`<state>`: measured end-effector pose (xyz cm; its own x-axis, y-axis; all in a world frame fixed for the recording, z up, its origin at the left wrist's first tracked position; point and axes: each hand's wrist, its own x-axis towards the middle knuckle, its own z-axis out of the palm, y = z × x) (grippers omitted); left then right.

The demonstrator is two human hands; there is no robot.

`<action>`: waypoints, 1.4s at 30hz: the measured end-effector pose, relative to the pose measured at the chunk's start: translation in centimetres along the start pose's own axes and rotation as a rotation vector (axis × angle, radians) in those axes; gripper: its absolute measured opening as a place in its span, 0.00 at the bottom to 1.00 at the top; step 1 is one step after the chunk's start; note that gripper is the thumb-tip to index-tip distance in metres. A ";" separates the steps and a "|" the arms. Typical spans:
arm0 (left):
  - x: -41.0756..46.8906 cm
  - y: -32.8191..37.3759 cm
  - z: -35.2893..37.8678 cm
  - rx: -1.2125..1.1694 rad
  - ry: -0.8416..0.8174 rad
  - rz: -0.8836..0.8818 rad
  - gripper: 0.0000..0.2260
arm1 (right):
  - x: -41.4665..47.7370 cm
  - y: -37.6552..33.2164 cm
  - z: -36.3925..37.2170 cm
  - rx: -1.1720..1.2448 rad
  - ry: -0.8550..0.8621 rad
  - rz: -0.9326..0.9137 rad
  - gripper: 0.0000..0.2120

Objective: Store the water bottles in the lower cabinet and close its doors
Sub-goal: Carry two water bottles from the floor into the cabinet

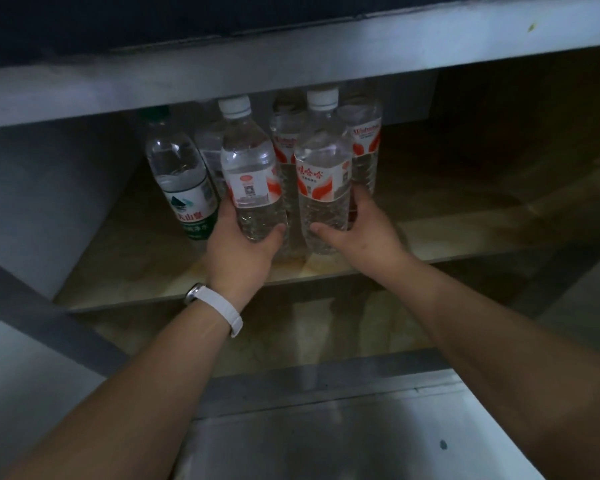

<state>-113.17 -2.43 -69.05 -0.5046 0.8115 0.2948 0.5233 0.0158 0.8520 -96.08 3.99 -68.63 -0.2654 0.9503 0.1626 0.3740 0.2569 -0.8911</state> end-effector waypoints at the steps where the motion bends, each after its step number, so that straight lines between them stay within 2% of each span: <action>1: 0.1 0.0 0.0 0.013 0.007 0.001 0.31 | 0.2 0.0 0.2 0.007 0.001 -0.001 0.33; 11: 0.6 0.3 -0.3 0.012 -0.046 0.026 0.32 | 1.5 -0.7 0.8 0.078 -0.039 0.033 0.31; 18: -1.1 0.6 -1.1 0.000 -0.187 -0.006 0.36 | 0.1 -0.2 -0.2 -0.013 -0.080 -0.003 0.32; 22: -3.0 -0.1 -2.0 0.026 -0.194 0.038 0.29 | -1.7 0.3 -1.5 -0.139 -0.031 -0.039 0.32; 28: -6.4 0.2 -3.5 0.341 -0.274 0.234 0.29 | -5.2 0.1 -3.6 -0.531 -0.080 -0.235 0.28; 31: -7.7 2.3 -4.5 0.471 -0.354 0.347 0.26 | -6.7 -1.5 -4.9 -0.624 -0.120 -0.279 0.26; 42: -12.5 16.3 -12.3 0.760 -0.543 0.418 0.22 | -13.7 -13.9 -14.6 -0.810 -0.271 -0.227 0.25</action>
<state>-106.78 -19.48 -53.55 0.0988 0.9892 0.1083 0.9785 -0.1164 0.1703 -84.68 -10.07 -52.27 -0.5730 0.8133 0.1012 0.7740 0.5776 -0.2593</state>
